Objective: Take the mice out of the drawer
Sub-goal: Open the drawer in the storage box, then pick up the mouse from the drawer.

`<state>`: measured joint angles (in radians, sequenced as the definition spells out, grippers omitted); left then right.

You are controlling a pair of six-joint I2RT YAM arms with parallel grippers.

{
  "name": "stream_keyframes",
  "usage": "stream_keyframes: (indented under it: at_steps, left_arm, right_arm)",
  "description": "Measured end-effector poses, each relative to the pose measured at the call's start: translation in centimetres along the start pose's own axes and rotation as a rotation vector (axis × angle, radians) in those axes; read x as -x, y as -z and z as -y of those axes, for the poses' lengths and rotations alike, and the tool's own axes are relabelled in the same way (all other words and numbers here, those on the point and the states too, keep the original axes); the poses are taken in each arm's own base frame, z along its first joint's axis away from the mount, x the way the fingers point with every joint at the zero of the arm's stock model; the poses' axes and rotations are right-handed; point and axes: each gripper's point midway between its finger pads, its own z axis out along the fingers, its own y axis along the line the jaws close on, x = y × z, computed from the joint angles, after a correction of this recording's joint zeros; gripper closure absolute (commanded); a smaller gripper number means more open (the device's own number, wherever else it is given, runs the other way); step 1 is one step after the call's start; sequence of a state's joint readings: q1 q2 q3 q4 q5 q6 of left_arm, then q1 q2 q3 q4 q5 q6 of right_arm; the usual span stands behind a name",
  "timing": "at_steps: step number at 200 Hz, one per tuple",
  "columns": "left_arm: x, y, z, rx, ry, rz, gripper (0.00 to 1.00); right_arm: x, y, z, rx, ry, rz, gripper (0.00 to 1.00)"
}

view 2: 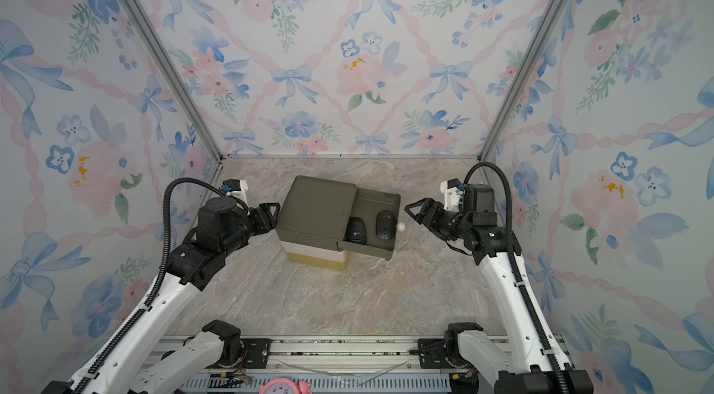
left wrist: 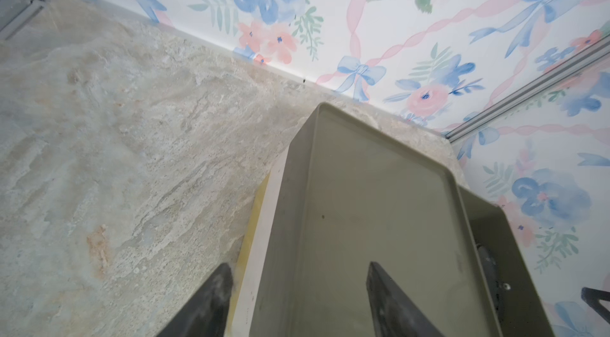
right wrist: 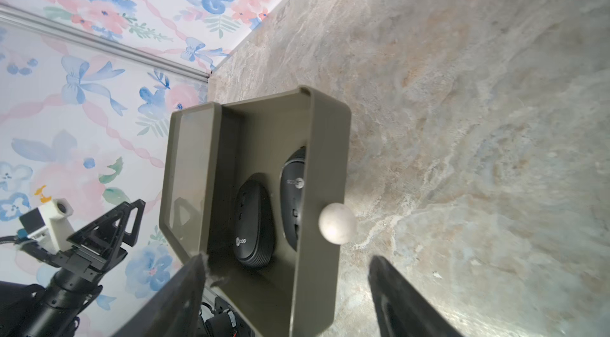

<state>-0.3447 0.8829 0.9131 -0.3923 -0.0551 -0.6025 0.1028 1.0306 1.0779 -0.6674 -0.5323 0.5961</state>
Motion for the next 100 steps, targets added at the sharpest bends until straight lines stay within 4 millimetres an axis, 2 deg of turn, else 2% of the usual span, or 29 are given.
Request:
stream_keyframes:
  at_steps: [19, 39, 77, 100]
  left_arm:
    - [1.8, 1.0, 1.6, -0.050, 0.003, 0.036, 0.36]
    - [2.1, 1.0, 3.4, -0.109, 0.002, 0.014, 0.38]
    - [-0.8, -1.1, 6.6, -0.177, -0.025, -0.116, 0.40]
    - [-2.8, -2.3, 7.9, -0.189, -0.044, -0.182, 0.41]
  right_arm:
    - [-0.9, 0.5, -2.0, -0.074, 0.087, -0.029, 0.25]
    - [-1.9, 0.2, -3.6, -0.162, 0.173, -0.060, 0.26]
    - [-3.8, -1.5, -5.7, -0.329, 0.335, -0.109, 0.30]
    - [-3.9, -2.7, -6.2, -0.428, 0.377, -0.099, 0.32]
